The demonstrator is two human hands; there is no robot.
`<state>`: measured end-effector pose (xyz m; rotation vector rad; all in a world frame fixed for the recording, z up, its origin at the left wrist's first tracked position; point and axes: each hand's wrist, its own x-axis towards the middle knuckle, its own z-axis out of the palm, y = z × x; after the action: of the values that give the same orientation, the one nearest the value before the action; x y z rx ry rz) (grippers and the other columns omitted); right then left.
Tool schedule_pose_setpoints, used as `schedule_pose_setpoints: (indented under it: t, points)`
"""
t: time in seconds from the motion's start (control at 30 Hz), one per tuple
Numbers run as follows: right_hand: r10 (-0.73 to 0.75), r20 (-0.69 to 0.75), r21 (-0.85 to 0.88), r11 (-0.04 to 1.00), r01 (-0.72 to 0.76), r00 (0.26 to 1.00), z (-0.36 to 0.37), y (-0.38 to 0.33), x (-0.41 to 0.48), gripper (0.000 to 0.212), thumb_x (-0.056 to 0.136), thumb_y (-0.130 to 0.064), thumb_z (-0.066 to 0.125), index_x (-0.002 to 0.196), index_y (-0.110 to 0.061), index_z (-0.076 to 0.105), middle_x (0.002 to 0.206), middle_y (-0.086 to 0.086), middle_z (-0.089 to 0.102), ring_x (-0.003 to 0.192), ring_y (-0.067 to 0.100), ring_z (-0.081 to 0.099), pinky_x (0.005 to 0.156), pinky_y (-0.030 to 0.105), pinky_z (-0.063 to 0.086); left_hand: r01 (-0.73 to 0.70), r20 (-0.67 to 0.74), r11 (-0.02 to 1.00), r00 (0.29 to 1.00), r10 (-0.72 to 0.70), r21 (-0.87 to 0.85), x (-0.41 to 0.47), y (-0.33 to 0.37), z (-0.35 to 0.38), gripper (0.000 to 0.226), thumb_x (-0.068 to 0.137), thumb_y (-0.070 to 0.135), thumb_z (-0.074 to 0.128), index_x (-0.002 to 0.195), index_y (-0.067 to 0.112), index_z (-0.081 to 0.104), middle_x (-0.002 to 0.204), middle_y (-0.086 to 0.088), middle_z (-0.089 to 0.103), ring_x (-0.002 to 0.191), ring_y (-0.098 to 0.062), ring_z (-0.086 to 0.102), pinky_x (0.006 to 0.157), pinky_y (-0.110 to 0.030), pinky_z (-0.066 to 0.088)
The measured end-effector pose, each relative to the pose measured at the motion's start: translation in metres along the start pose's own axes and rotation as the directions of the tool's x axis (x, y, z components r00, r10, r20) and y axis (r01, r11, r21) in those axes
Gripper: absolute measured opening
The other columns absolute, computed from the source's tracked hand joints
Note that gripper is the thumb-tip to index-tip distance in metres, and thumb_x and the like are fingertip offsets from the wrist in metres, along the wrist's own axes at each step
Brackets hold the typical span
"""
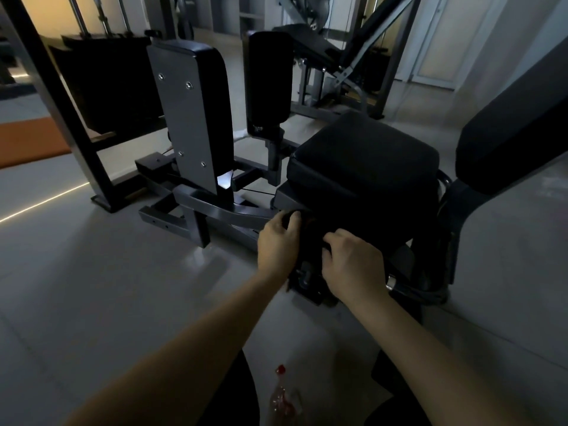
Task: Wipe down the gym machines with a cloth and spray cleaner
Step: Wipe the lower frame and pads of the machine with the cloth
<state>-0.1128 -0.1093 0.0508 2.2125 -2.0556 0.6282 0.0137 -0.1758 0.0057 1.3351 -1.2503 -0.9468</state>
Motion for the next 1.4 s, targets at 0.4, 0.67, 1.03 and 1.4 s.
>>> schedule_pose_setpoints:
  t: [0.4,0.67,1.03,1.4]
  points:
    - [0.004,0.066,0.099,0.995,-0.011,0.998,0.001,0.012,0.01,0.025,0.098,-0.025,0.059,0.12,-0.016,0.067,0.113,-0.003,0.064,0.102,0.017,0.062,0.075,0.023,0.039,-0.463,0.566,0.604,0.824,0.024,0.649,0.041,0.038,-0.02,0.033,0.107,0.037,0.043,0.109,0.011,0.064,0.096,-0.011,0.066,0.082,-0.024,0.065,0.077,-0.04,0.058]
    - [0.13,0.242,0.277,0.94,-0.197,0.962,0.0,0.017,0.019,0.025,0.094,-0.034,0.067,0.117,-0.026,0.065,0.096,-0.009,0.068,0.085,0.009,0.067,0.072,0.028,0.055,0.156,0.431,0.731,0.719,-0.546,0.664,0.069,0.057,-0.003,0.036,0.1,0.04,0.056,0.115,0.008,0.065,0.108,-0.015,0.071,0.091,-0.028,0.071,0.089,-0.044,0.06]
    - [0.071,0.126,0.261,0.96,-0.102,0.99,0.001,0.014,0.007,0.024,0.096,-0.023,0.063,0.12,-0.02,0.064,0.115,-0.007,0.06,0.098,0.01,0.057,0.076,0.022,0.042,-0.398,0.207,0.91,0.906,0.37,0.118,-0.026,-0.022,-0.013,0.024,0.106,0.029,0.046,0.124,0.02,0.058,0.134,0.003,0.041,0.119,-0.009,0.052,0.096,-0.023,0.053]
    - [0.102,0.212,0.295,0.942,-0.163,0.972,-0.001,0.016,0.015,0.022,0.095,-0.035,0.066,0.113,-0.022,0.065,0.11,-0.006,0.065,0.096,0.013,0.062,0.077,0.03,0.051,-0.33,0.583,0.574,0.739,-0.337,0.749,0.072,0.05,-0.014,0.028,0.108,0.028,0.038,0.102,0.011,0.06,0.095,-0.012,0.063,0.084,-0.024,0.062,0.075,-0.033,0.051]
